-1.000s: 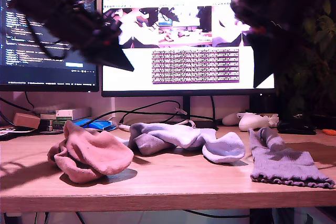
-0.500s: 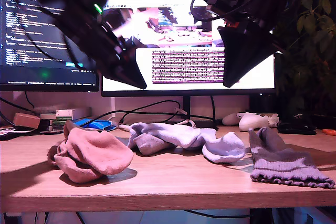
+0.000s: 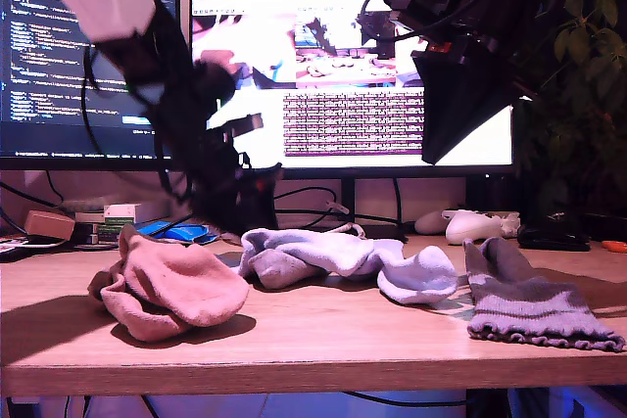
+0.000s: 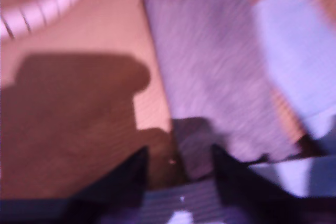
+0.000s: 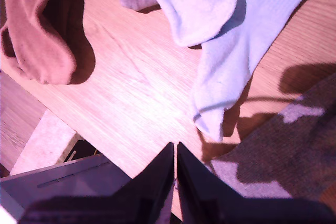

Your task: Pair up the socks based on colour and pattern, by placing them on top of one another

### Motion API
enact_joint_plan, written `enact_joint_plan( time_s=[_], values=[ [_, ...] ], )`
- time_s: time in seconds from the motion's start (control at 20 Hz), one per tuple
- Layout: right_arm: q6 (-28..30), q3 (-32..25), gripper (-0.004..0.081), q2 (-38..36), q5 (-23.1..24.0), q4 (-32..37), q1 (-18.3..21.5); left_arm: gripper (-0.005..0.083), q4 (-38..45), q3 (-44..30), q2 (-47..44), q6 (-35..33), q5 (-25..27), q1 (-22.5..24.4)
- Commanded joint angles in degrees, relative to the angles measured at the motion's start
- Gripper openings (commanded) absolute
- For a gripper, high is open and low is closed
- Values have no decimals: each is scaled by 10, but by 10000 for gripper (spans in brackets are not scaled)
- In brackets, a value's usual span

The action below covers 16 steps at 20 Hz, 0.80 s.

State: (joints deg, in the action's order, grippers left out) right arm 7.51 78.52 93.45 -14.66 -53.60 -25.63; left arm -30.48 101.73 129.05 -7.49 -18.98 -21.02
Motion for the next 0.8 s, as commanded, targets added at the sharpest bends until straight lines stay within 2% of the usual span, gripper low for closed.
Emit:
enact_joint_plan(
  time_s=[0.0, 0.15, 0.4, 0.6, 0.75],
  values=[
    [3, -8, -12, 7, -3, 3, -5, 383, 5, 4, 11, 11, -10, -2],
    [4, -8, -12, 7, -3, 5, -5, 383, 7, 4, 18, 24, -33, -2],
    [5, -8, -12, 7, -3, 6, -5, 356, 12, 4, 35, 45, -41, -8],
    [5, -8, -12, 7, -3, 7, -5, 185, 8, 4, 37, 46, -40, -19],
    [4, -8, -12, 7, -3, 7, -5, -29, 20, 4, 37, 45, -39, -23]
  ],
)
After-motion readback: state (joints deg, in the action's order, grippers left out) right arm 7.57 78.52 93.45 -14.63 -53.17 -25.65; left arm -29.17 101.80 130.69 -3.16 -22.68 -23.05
